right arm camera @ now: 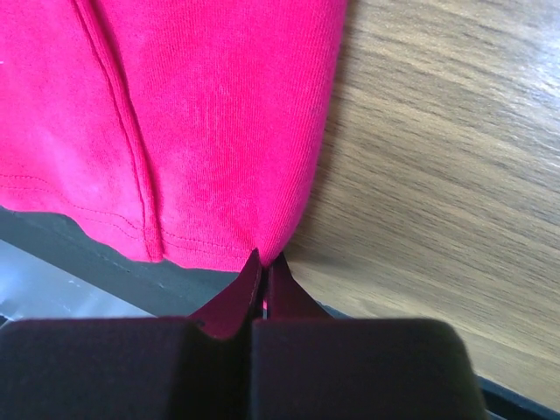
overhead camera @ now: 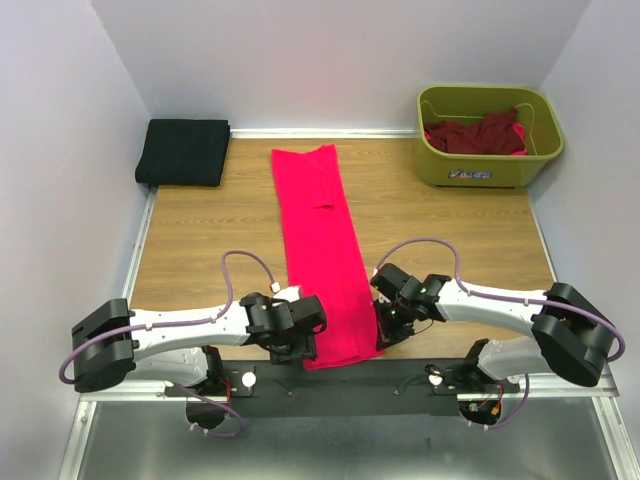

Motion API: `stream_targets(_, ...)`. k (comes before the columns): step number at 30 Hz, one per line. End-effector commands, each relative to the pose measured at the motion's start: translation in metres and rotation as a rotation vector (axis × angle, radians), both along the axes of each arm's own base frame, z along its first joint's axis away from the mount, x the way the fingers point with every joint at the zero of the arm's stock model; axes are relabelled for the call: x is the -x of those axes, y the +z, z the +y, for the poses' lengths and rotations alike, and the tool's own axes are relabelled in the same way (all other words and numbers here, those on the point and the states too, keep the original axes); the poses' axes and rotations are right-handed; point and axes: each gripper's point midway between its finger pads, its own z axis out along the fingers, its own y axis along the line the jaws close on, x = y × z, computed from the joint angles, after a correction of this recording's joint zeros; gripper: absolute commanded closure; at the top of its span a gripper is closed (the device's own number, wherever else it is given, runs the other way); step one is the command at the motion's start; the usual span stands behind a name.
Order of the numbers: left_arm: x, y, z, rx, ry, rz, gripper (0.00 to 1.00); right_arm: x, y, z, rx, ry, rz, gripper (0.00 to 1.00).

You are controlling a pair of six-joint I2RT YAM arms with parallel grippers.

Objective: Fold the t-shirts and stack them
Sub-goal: Fold the tshirt

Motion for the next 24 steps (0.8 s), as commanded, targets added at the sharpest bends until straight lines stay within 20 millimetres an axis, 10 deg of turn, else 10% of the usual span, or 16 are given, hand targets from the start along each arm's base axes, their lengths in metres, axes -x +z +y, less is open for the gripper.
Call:
stream_targets(1,0.007,-0.006,0.003,-0.011,0.03,0.036,0.37,0.001,-0.009,-0.006,0.02,0.012,-0.001,0.99)
stream_targets(24,0.004,-0.037,0.006,-0.122,0.076,0.048,0.6,0.006,-0.013,-0.01,0.022,0.048,0.003,0.99)
